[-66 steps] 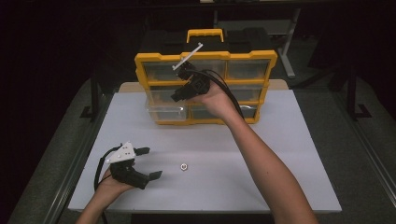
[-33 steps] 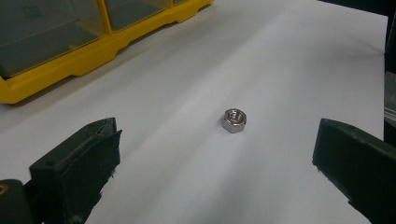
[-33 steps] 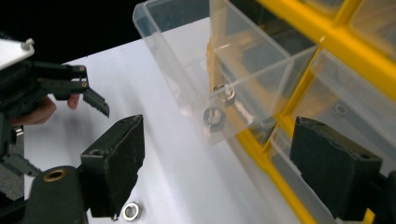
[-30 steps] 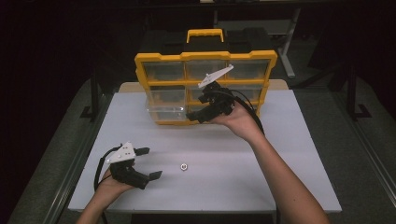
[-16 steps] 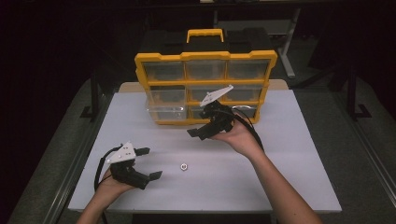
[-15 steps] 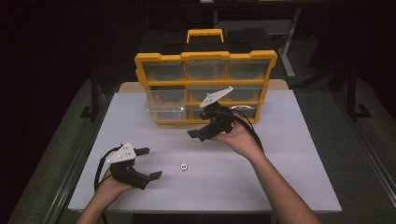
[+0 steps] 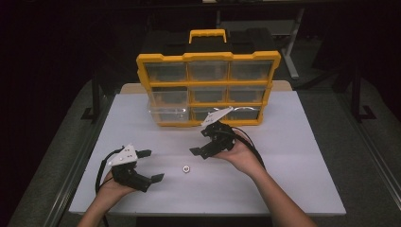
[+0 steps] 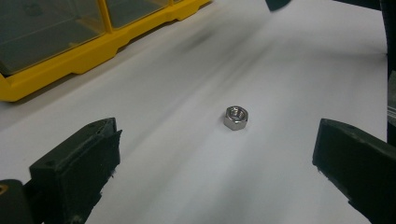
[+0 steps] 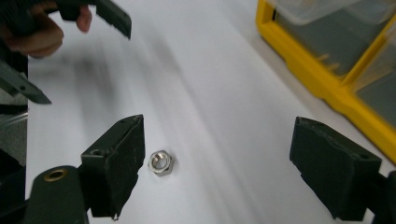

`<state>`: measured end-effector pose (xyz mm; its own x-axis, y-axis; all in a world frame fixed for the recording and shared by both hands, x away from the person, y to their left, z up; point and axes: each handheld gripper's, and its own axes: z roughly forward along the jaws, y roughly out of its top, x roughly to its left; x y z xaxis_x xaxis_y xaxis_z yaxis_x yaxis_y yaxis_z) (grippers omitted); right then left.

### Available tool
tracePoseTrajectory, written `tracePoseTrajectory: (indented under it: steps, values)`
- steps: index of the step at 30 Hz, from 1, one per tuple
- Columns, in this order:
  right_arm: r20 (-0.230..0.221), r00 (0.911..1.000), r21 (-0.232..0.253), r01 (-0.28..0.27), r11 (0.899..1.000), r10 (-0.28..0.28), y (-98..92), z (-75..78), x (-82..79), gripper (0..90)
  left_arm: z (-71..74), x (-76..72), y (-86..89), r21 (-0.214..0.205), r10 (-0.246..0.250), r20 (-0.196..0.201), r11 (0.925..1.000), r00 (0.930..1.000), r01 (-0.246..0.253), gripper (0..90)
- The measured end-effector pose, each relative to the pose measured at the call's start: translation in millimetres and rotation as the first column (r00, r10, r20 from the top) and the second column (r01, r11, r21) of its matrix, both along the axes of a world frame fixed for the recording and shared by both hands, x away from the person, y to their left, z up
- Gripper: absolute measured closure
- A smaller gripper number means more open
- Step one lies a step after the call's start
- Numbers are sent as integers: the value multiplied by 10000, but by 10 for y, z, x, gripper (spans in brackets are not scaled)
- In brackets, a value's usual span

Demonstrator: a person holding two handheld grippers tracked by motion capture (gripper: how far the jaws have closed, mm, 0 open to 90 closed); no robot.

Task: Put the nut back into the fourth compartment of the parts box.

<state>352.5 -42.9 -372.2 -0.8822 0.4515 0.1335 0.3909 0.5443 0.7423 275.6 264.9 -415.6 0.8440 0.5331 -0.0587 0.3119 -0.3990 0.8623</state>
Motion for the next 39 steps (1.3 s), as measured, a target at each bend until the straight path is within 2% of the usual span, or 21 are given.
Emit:
tracePoseTrajectory:
  steps: [1,4,7,9,11,12,22,25,29,33,39]
  values:
    - [-140,9999,-49,-10,10000,10,13,-29,-13,177,0,-1,0,16,0,8,10000,10000,0,8]
    - [-186,9997,-329,-131,9994,125,59,-125,-31,179,-1,0,3,-15,8,17,10000,10000,-8,9]
    - [-492,9984,-401,-284,9988,264,123,-202,-68,198,0,0,6,14,-3,2,10000,10000,3,8]
    - [-406,9982,-588,-456,9972,432,159,-252,-73,211,1,-1,5,-11,-3,7,10000,10000,3,8]
    - [-563,9971,-594,-540,9968,507,197,-289,-89,224,2,-5,4,-18,3,11,10000,10000,-3,9]
    - [-399,9974,-732,-629,9953,601,208,-315,-81,235,1,-6,5,-16,3,5,10000,10000,-3,8]
    - [-1174,9889,-840,-1017,9913,915,352,-480,-117,393,-8,2,5,-4,-19,0,10000,10000,19,8]
    - [-1070,9894,-989,-1091,9891,984,374,-512,-129,441,-11,1,5,38,-39,10,10000,10000,39,9]
    - [-1069,9894,-941,-1084,9896,982,400,-546,-132,518,-11,-1,5,4,-24,17,10000,10000,24,8]
    - [-1193,9871,-1012,-1195,9877,1072,454,-578,-153,555,-14,2,0,29,-34,13,10000,10000,34,9]
    - [-944,9897,-1264,-1195,9848,1079,522,-625,-189,598,-10,-4,3,-15,-25,-10,10000,10000,25,8]
